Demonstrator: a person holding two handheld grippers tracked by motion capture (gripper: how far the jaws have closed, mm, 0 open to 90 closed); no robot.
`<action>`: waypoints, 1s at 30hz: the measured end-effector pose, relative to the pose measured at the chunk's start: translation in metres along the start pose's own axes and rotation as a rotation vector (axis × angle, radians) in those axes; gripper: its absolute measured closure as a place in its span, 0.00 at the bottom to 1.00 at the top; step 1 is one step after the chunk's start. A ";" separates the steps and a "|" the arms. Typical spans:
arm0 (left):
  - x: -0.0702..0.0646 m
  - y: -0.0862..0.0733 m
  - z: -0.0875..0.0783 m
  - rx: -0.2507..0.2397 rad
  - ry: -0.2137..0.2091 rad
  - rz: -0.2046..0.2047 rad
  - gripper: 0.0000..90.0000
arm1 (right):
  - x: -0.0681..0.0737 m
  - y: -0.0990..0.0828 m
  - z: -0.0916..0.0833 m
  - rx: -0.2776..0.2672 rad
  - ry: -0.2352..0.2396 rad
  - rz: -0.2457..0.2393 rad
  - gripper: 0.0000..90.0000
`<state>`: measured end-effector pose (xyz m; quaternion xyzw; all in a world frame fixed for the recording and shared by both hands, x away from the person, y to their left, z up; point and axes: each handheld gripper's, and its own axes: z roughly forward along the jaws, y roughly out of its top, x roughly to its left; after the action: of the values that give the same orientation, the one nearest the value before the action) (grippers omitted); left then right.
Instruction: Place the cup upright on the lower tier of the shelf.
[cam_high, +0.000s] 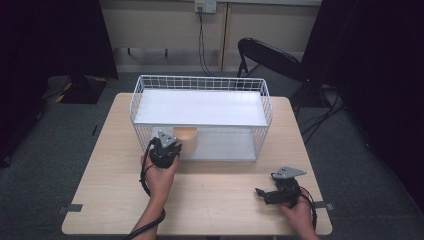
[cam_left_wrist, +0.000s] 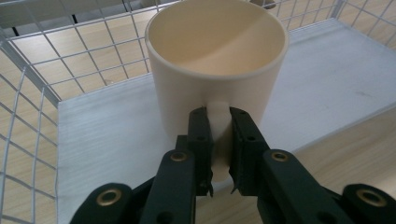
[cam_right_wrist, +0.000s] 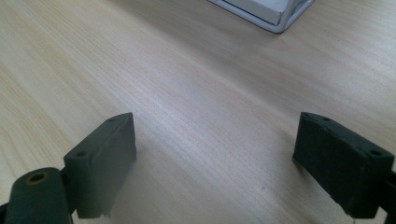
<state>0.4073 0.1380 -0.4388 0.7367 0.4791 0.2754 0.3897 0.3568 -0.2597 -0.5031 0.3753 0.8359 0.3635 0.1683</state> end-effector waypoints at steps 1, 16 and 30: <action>-0.001 0.000 0.001 -0.007 -0.001 -0.008 0.89 | 0.000 0.000 0.000 0.000 0.000 0.000 0.13; -0.001 -0.001 0.009 -0.005 0.000 -0.037 0.89 | 0.000 0.000 0.000 0.000 0.000 0.000 0.13; 0.002 -0.004 0.011 -0.025 0.005 -0.067 0.86 | 0.000 0.000 0.000 0.000 0.000 0.000 0.13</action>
<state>0.4143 0.1377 -0.4481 0.7148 0.5010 0.2697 0.4066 0.3568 -0.2597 -0.5031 0.3753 0.8359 0.3634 0.1684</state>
